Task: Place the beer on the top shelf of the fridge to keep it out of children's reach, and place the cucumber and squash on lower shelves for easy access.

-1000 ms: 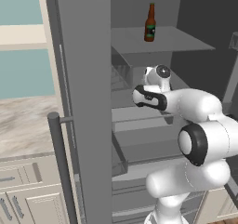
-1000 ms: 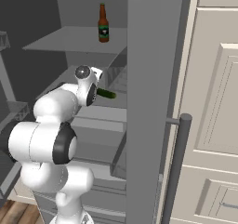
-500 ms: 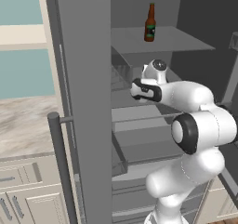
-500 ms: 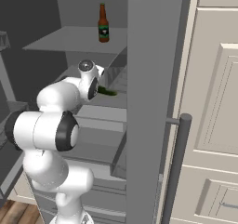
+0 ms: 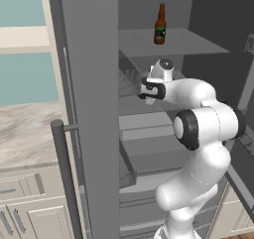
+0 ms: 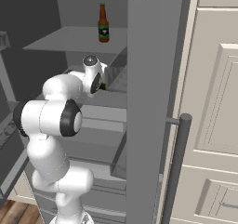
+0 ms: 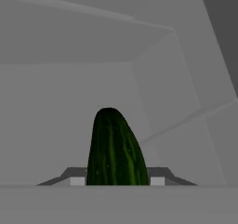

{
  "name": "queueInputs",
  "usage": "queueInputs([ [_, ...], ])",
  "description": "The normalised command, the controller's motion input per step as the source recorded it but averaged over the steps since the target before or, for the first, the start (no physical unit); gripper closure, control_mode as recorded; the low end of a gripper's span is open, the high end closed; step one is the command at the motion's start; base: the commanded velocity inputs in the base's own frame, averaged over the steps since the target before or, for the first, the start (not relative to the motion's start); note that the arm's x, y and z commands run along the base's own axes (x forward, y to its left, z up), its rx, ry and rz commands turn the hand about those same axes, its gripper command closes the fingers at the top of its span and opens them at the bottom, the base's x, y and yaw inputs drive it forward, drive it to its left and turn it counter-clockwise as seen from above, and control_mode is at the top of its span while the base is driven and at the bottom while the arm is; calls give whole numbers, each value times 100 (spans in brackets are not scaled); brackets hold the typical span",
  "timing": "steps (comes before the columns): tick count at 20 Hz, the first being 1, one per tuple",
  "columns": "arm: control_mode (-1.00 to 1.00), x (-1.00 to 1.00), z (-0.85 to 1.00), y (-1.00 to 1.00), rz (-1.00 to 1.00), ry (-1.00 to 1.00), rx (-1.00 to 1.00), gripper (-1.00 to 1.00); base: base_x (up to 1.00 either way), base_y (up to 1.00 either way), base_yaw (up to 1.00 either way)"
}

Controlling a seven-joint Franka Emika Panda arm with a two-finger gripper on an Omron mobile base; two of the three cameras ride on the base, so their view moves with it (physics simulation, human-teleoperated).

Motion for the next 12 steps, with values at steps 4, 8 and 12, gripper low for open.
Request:
queueInputs([
  [4,-100,24,-39,-1,0,0,0,100,0,0,0],
  [8,-100,14,-46,0,0,-2,0,-100,0,0,0],
  [12,-100,13,-41,0,0,-1,0,-100,0,0,0],
])
